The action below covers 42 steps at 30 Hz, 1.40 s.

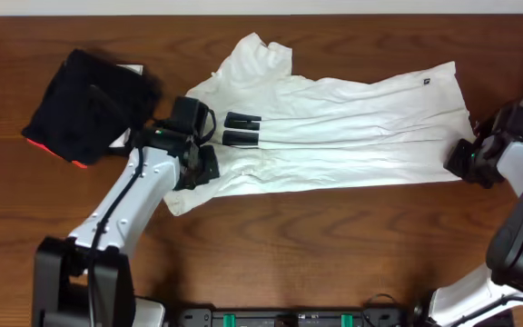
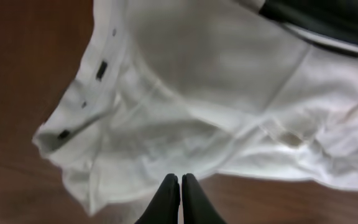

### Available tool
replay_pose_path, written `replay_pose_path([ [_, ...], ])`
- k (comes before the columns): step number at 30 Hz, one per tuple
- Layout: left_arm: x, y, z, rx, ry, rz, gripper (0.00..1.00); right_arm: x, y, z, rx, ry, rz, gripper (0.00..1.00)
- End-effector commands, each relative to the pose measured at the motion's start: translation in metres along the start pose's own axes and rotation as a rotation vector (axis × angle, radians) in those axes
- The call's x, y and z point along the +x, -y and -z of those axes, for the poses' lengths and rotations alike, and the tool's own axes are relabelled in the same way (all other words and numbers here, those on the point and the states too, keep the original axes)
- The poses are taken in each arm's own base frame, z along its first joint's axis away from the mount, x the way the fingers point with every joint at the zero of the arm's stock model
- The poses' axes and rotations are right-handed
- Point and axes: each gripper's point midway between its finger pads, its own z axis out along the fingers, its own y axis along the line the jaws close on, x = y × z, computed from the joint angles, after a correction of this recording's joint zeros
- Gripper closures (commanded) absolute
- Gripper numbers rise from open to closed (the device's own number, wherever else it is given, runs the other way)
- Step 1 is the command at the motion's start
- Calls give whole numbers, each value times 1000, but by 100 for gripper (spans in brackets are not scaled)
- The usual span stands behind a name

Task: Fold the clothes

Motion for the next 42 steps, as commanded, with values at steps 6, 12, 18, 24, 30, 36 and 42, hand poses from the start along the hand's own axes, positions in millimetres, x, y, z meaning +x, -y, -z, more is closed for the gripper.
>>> replay_pose_path([
  [6, 14, -15, -37, -87, -107, 0, 94, 33, 14, -20, 69, -134, 7, 99],
  [12, 26, -21, -63, -128, -185, -1, 94, 38, 18, -19, 91, -151, 6, 99],
  [18, 18, -38, -63, -224, -144, -10, 94, 59, 46, -13, 256, -217, -78, 99],
  [24, 38, -52, -56, -281, -225, 19, 94, 85, 55, -4, 284, -322, -116, 99],
  [30, 47, -60, -51, -319, -266, 13, 94, 97, 62, 2, 297, -374, -138, 99],
  [36, 35, -53, -38, -293, -217, 13, 94, 96, 62, 2, 295, -371, -139, 99],
  [42, 11, -37, 6, -216, -77, 12, 94, 94, 62, 1, 294, -362, -138, 96],
])
